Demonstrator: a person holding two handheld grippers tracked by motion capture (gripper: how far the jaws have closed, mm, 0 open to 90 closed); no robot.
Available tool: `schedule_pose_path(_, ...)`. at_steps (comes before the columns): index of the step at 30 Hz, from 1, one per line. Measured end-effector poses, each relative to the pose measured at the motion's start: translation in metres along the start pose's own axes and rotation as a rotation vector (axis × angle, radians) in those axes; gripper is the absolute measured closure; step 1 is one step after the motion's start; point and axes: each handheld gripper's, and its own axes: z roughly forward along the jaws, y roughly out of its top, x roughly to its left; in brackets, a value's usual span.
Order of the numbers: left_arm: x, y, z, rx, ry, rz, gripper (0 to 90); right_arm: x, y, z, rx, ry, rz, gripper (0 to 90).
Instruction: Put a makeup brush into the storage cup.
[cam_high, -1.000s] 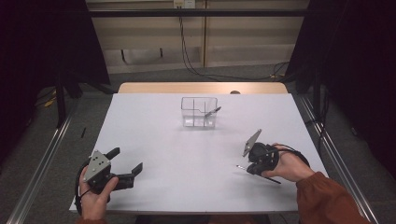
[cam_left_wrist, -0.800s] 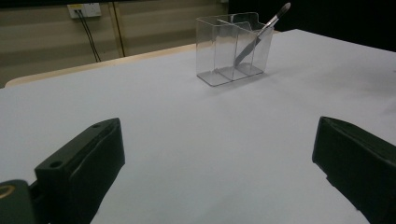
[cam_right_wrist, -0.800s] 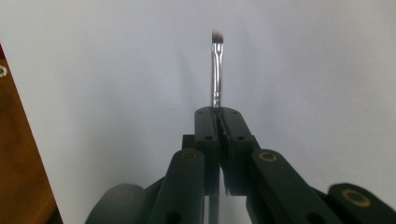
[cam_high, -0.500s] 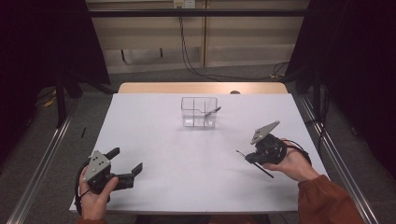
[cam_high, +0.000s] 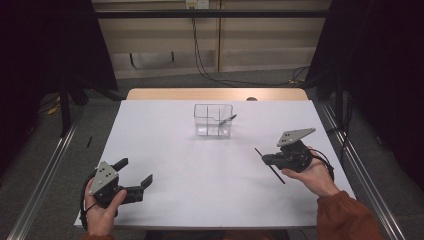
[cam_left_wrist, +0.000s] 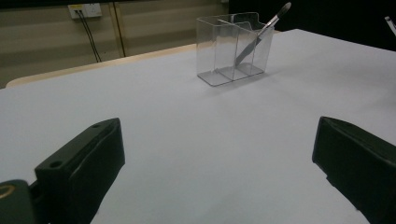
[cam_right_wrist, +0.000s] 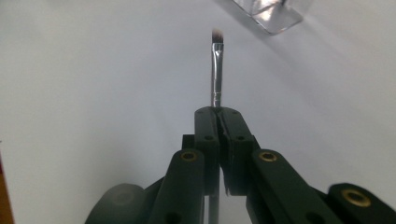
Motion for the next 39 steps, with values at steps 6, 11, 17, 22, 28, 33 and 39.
schedule_pose_path(6, 0.0, 0.0, 0.0, -0.001, 0.001, 0.001, 2.3, 0.003, 0.001, 0.002, -0.068, 0.003, 0.004, 87.1)
schedule_pose_path(11, 0.0, 0.0, 0.0, -0.002, 0.001, 0.004, 2.3, 0.0, -0.001, 0.006, -0.175, 0.036, 0.039, 87.1)
schedule_pose_path(17, 0.0, 0.0, -0.001, -0.002, 0.001, 0.007, 2.3, 0.0, 0.001, 0.007, -0.291, 0.037, 0.084, 87.1)
schedule_pose_path(22, -0.001, 0.001, -0.001, -0.003, -0.003, 0.011, 2.3, 0.001, 0.006, 0.007, -0.316, 0.042, 0.075, 87.1)
schedule_pose_path(28, -0.002, 0.001, -0.001, 0.0, -0.001, 0.019, 2.3, 0.002, 0.012, 0.009, -0.363, 0.028, 0.095, 87.1)
schedule_pose_path(33, -0.002, 0.001, -0.001, 0.0, 0.0, 0.019, 2.3, 0.0, 0.021, 0.01, -0.418, 0.017, 0.109, 87.1)
schedule_pose_path(39, -0.001, 0.001, -0.001, -0.003, 0.001, 0.013, 2.3, 0.0, 0.035, 0.011, -0.482, 0.016, 0.105, 87.1)
